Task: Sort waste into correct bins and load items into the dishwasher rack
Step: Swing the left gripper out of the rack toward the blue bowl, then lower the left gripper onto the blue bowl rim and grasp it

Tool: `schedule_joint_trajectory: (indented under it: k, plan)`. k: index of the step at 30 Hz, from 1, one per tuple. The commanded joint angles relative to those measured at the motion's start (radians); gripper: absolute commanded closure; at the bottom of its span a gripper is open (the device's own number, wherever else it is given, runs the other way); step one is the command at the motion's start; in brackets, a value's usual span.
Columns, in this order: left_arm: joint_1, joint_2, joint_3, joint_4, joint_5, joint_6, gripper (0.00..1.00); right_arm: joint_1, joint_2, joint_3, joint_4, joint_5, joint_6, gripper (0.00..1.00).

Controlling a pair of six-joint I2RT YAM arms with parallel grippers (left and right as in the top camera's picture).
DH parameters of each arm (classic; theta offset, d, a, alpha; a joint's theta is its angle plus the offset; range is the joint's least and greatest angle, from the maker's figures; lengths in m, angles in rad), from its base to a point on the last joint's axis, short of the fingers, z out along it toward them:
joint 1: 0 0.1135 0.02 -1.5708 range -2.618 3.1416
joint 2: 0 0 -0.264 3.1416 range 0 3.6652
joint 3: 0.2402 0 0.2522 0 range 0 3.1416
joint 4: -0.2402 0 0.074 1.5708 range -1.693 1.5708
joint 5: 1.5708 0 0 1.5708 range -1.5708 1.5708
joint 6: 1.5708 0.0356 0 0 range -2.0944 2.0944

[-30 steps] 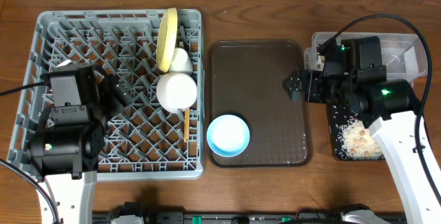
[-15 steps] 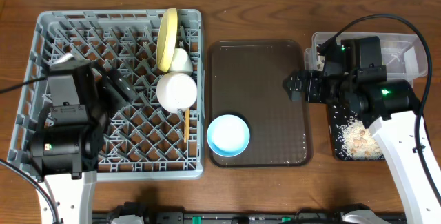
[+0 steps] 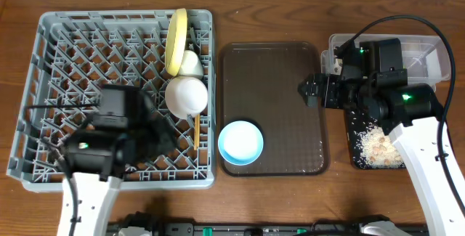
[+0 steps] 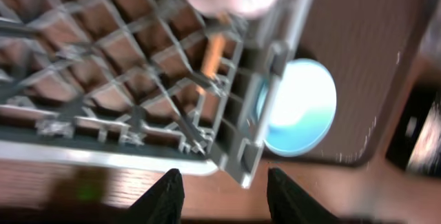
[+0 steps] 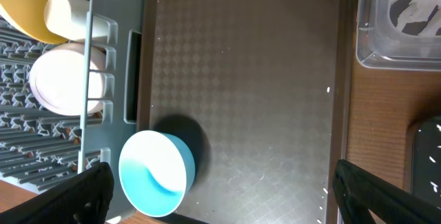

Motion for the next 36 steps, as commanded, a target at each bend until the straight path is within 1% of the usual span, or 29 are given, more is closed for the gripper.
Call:
schedule_joint_trajectory:
  k: [1,9,13,19,22,27,33,36]
  plan:
    - [-0.110,0.005,-0.021,0.031,-0.074,-0.056,0.57,0.008,0.004,0.000,0.000,0.000,-0.005,0.01]
    - [-0.425,0.081,-0.021,0.173,-0.225,-0.166,0.56,0.008,0.004,0.000,0.000,0.000,-0.005,0.01]
    - [-0.564,0.172,-0.021,0.271,-0.284,-0.174,0.56,0.008,0.004,0.000,0.000,0.000,-0.005,0.01]
    - [-0.702,0.335,-0.021,0.389,-0.380,-0.173,0.56,0.008,0.004,0.000,0.000,0.000,-0.005,0.01]
    - [-0.739,0.419,-0.021,0.437,-0.402,-0.173,0.56,0.008,0.004,0.000,0.000,0.000,-0.005,0.01]
    - [-0.748,0.521,-0.021,0.485,-0.402,-0.173,0.56,0.008,0.004,0.000,0.000,0.000,-0.005,0.01]
    - [-0.748,0.575,-0.021,0.521,-0.400,-0.174,0.57,0.008,0.004,0.000,0.000,0.000,-0.005,0.01]
    - [-0.748,0.593,-0.021,0.538,-0.354,-0.173,0.57,0.008,0.004,0.000,0.000,0.000,-0.005,0.01]
